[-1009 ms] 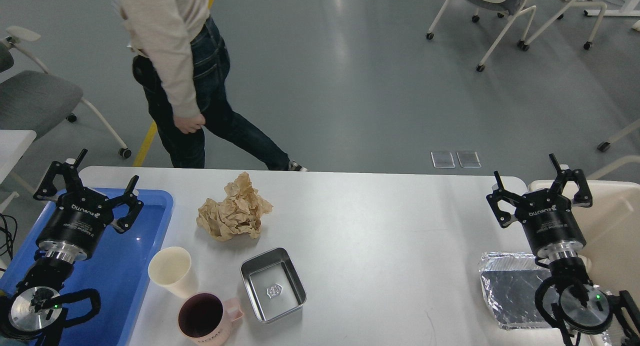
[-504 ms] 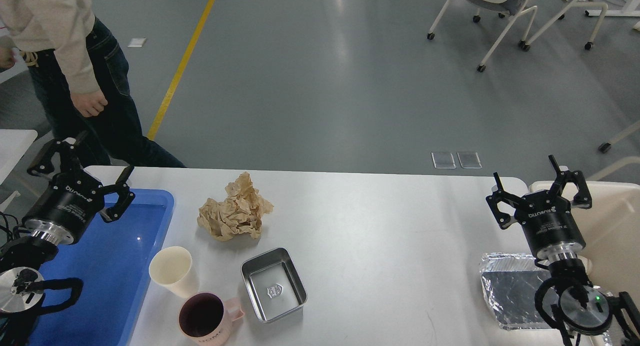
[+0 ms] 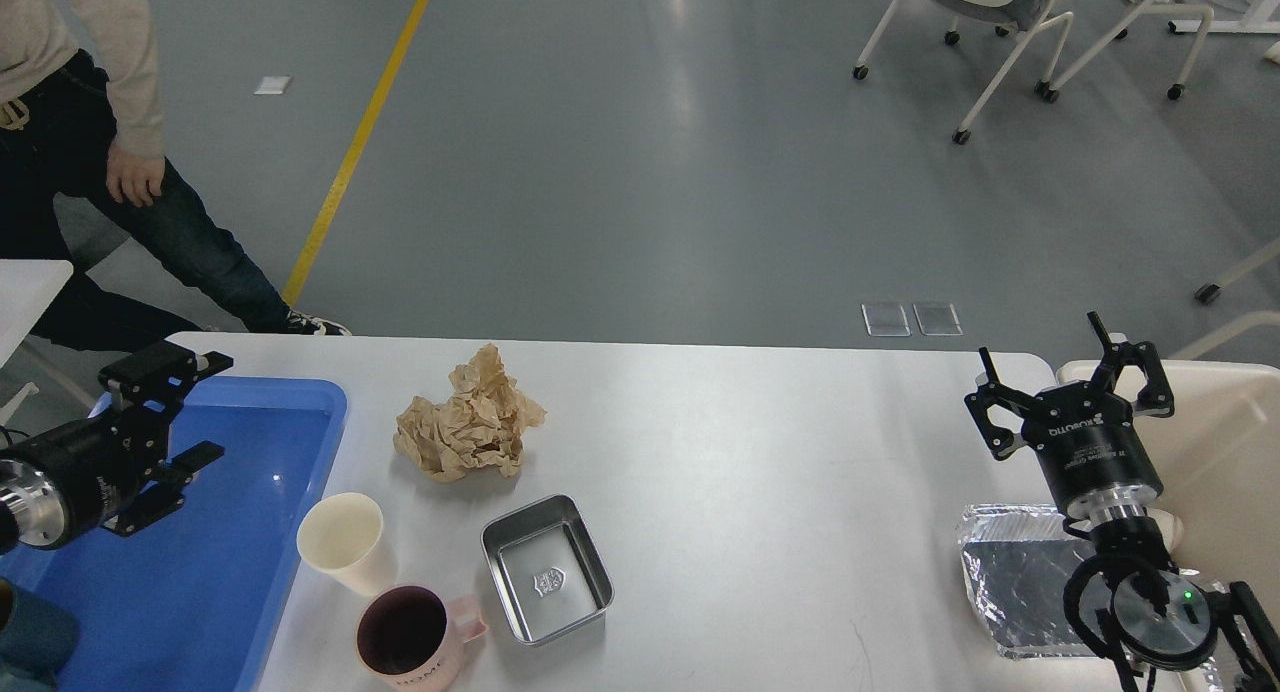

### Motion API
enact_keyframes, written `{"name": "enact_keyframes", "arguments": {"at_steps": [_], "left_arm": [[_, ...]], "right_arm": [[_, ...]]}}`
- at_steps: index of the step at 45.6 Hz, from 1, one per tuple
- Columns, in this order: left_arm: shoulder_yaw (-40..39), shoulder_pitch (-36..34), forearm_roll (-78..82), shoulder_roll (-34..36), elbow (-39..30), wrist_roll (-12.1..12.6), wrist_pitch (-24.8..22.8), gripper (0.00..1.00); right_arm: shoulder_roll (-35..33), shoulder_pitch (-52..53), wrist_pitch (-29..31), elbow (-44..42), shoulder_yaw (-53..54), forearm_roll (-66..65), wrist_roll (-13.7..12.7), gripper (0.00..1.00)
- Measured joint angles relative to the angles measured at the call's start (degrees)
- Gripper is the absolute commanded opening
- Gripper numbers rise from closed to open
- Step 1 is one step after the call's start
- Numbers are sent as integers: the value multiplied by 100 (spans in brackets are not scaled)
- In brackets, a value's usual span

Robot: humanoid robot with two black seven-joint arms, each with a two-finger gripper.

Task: Tidy desktop
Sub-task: 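Lower the left gripper toward the pink mug near the tray, then grasp the pink mug with the left gripper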

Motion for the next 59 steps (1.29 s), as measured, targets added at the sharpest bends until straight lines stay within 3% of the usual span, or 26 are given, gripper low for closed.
{"name": "enact_keyframes", "arguments": {"at_steps": [8,30,45,59], "left_arm": [[82,32,465,865,-440,-2,-297,97],[347,108,1360,1805,-563,-34,-946,97],[385,269,1560,1512,-561,-34,-1095,97],[532,274,4209,-15,-561,-23,-1816,96]], "right_arm": [[20,60,0,-58,-159,-13,0,100],[4,166,-17,-75,-198,-15,0,100],[16,114,-21,-59,-192,-15,0,100],[30,158,-53,-48,-201,-57,0,100]]}}
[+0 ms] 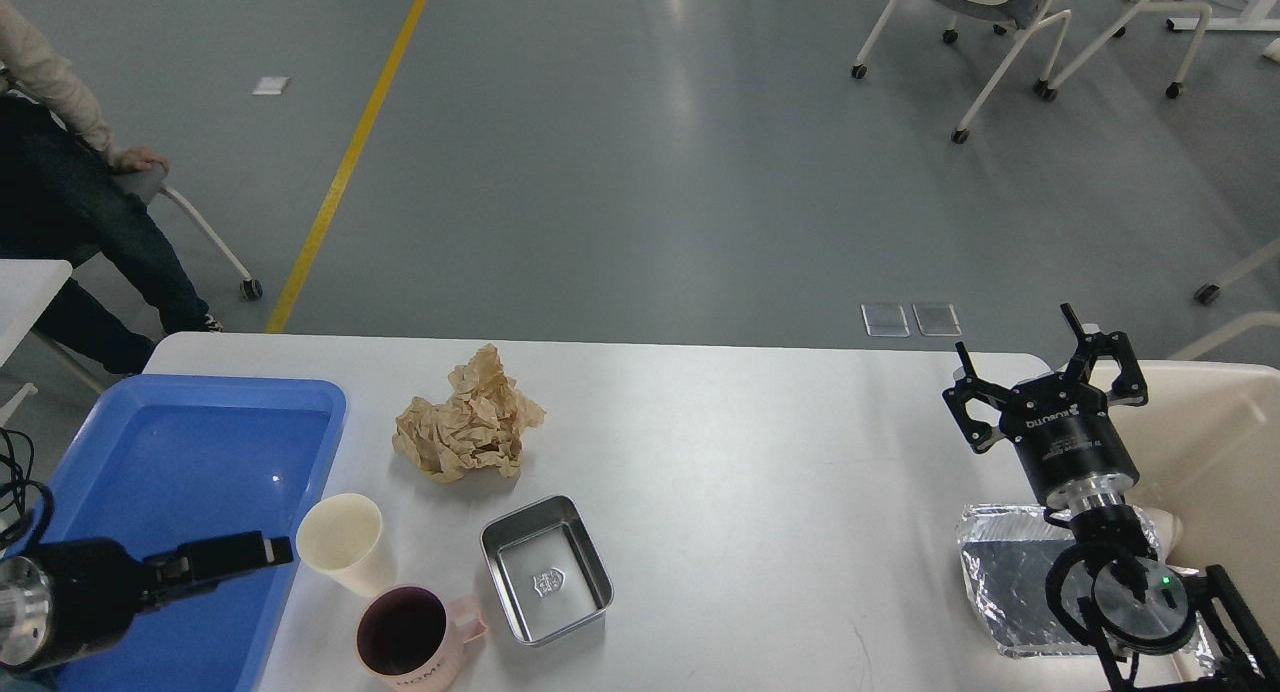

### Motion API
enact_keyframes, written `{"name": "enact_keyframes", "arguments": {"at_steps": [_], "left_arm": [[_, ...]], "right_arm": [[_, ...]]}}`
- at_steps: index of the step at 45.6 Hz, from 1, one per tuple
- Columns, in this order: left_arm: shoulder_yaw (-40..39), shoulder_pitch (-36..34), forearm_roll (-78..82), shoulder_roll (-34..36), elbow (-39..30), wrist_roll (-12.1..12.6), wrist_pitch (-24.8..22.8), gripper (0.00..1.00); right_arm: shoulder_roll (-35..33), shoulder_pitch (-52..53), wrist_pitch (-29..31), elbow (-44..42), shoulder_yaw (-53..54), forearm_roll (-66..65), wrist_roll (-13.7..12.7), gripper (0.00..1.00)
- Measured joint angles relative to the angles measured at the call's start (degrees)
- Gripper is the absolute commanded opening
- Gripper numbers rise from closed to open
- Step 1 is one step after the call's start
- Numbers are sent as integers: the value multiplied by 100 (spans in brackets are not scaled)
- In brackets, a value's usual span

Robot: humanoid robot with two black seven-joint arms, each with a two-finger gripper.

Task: Tidy desktop
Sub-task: 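Grasp the pink mug with the left gripper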

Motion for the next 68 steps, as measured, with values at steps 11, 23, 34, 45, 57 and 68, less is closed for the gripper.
{"name": "enact_keyframes", "arguments": {"at_steps": [11,23,34,45,57,68], "left_arm": [[304,-92,1190,-907,0,24,-220,93],[554,-209,1840,-1378,130,49,-237,80],[707,-186,2198,-1551,257,73,-245,61],[720,-172,2404,-1747,471,145,-246,36],[720,-183,2435,-1846,540,100,-285,1],[704,-219,2465,-1775,464,-152,-452,0]], "right_arm": [[-15,-24,-5,0,7,-26,0,100],[-34,-50,-2,0,33,-26,0,100],[-42,-75,7,-2,53,-20,0,100],[-44,-95,14,-2,88,-22,0,100],[-44,-103,19,-13,88,-22,50,100],[-44,-103,19,-18,88,-22,53,100]]}}
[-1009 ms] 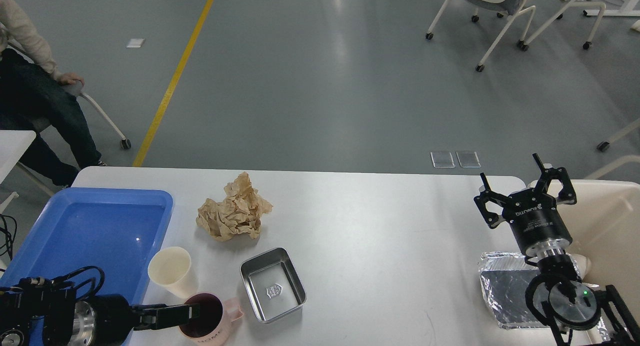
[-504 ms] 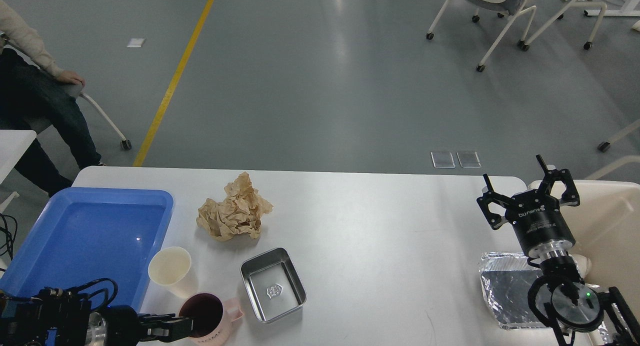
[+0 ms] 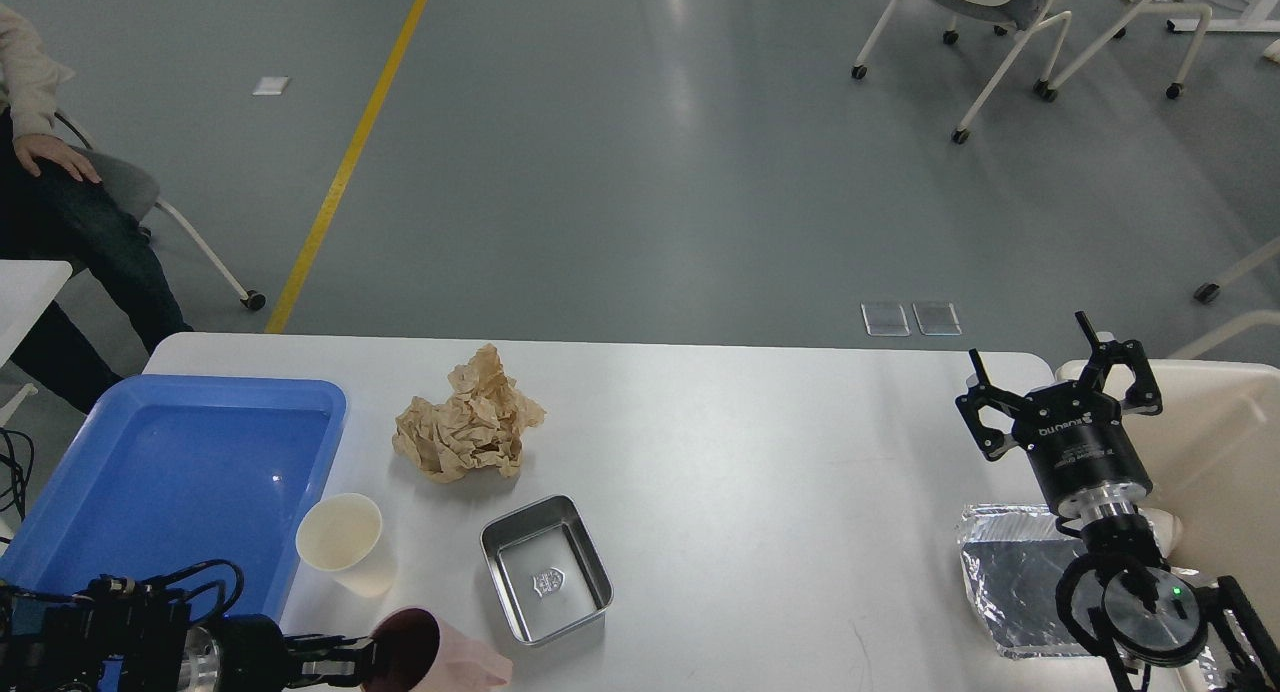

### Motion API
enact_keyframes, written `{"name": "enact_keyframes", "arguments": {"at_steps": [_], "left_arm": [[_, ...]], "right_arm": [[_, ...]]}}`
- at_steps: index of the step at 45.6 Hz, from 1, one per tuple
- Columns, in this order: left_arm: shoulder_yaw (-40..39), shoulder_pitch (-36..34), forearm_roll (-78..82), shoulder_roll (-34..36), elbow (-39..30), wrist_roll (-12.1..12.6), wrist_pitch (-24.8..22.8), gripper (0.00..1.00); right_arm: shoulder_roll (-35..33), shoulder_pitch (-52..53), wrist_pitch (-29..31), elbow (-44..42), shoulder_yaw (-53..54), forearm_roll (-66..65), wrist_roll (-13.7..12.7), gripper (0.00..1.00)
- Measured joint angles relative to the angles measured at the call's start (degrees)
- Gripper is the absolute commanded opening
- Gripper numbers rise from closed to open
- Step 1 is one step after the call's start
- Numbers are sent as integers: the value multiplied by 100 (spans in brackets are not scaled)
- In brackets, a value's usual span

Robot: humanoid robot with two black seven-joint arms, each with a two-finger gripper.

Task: Tidy desktop
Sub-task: 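Grasp the pink mug with the left gripper, then lift the pink mug and place it into the blue tray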

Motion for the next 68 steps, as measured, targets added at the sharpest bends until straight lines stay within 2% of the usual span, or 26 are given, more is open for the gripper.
{"name": "enact_keyframes", "arguments": {"at_steps": [10,13,16,20,34,44,51,56,63,68], "left_arm": [[-103,-260,-22,469,-427,-177,-329,0],[-163,-501,-68,639,-467,-302,-459,0],[-290,-791,-181,822,-475,-536,-667,0],[-462,-1303,-429,918,-482,-705,-1086,0],[-589,-3225,-796,1081,-485,-750,-2019,1],[-590,-3707,-912,1415,-482,-744,-2252,2],[-527,-3687,-920,2154,-298,-747,-2201,2],[-432,-3548,-951,2561,74,-776,-1946,2],[66,-3091,-1042,3034,568,-784,-1107,3],[807,-2867,-1052,3171,802,-791,-305,4]], "right_arm": [[16,29,0,-1,-20,-4,0,100],[23,49,0,-1,-43,-4,0,100],[27,71,0,-1,-60,-4,0,100],[35,91,0,0,-77,-4,0,100],[52,105,-9,28,-88,-4,0,100],[44,98,-9,42,-89,-5,0,100],[44,89,-10,42,-88,-6,0,100],[53,88,-10,42,-89,-5,0,100],[55,88,-10,36,-95,-5,0,100],[54,89,-10,30,-136,-5,0,100]]}}
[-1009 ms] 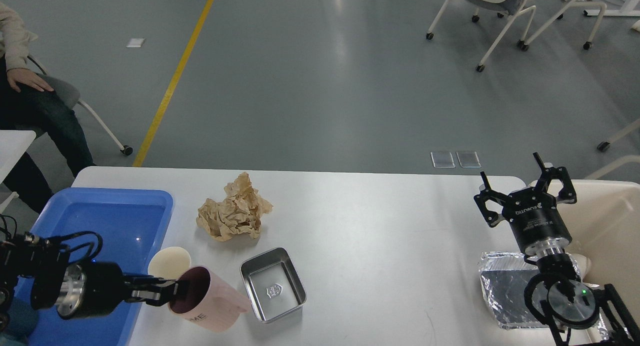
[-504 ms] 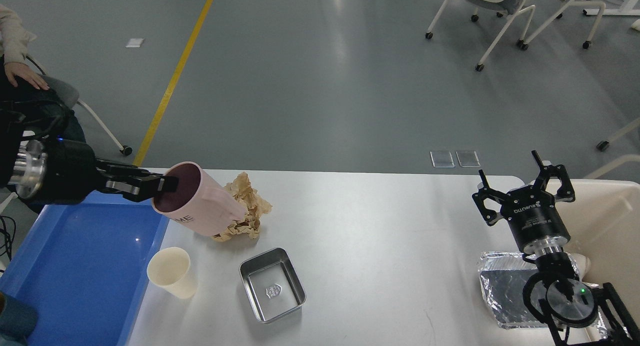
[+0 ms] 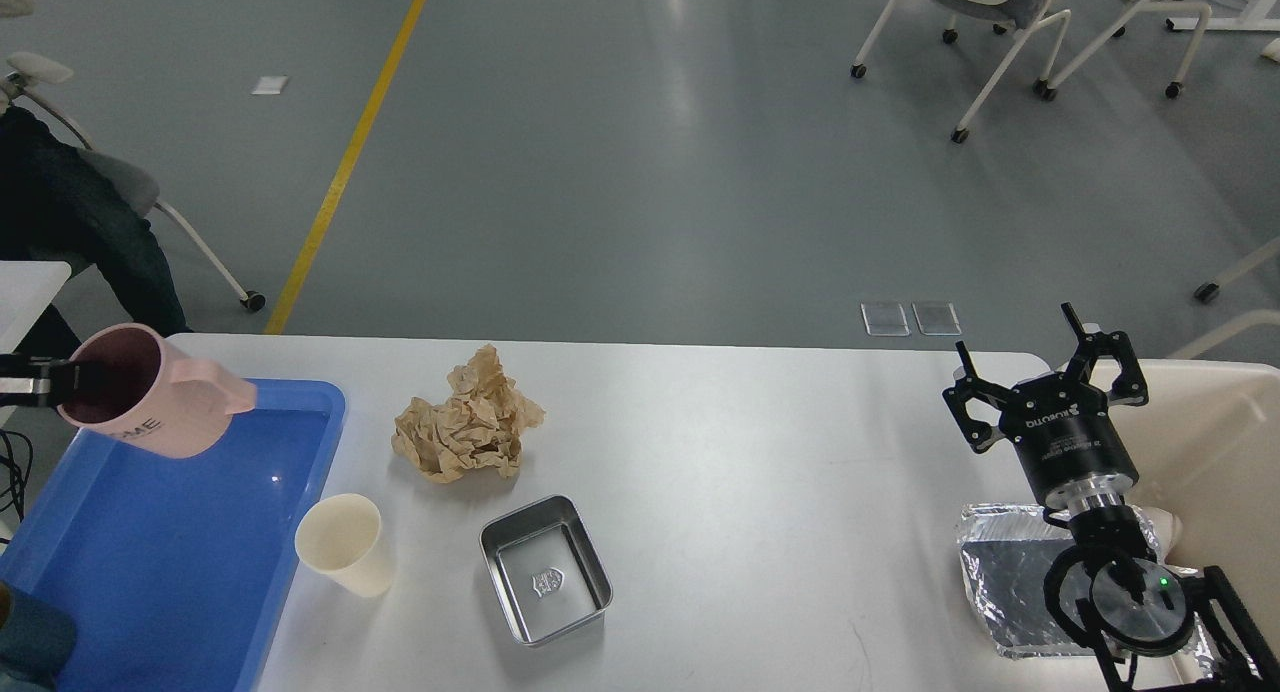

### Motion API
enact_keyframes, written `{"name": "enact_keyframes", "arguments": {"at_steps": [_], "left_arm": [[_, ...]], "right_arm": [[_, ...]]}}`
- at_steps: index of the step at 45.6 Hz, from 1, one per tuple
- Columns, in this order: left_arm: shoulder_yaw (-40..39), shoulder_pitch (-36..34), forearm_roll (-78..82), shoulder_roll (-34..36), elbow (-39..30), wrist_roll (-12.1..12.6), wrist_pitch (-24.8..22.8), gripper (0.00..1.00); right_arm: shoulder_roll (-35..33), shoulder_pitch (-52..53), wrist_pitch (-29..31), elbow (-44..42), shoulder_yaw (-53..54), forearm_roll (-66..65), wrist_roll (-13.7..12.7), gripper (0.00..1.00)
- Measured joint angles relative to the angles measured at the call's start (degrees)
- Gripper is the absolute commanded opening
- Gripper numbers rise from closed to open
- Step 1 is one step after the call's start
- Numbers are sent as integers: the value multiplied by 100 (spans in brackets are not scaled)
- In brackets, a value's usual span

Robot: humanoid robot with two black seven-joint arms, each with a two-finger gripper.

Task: Tidy desktop
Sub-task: 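Lift the pink mug and place it into the blue tray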

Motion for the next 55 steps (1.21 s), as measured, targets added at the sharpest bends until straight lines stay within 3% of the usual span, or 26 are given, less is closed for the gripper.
{"name": "enact_keyframes", "arguments": {"at_steps": [11,20,27,33,40,42,55], "left_arm": [[1661,48,-180,-63,181,-22,1409,5],[2502,130,-324,-375,343,-34,2045,6],[2695,273,-322,-491,449,-36,2267,10],[2709,294,-322,-663,651,-29,2294,31],[2720,356,-323,-819,823,-34,2369,80],[2719,375,-323,-851,837,-39,2382,89],[2591,463,-324,-764,686,-89,2392,96]], "right_arm": [[-7,-7,0,-1,-22,-1,0,100],[-3,-52,9,-3,-28,0,0,100],[-21,-58,9,-23,-18,0,0,100],[-49,-73,16,-23,-10,0,0,100],[-50,-92,19,-23,-19,0,0,100],[-46,-93,20,-23,-20,0,0,100],[-43,-91,22,-23,-14,0,7,100]]}}
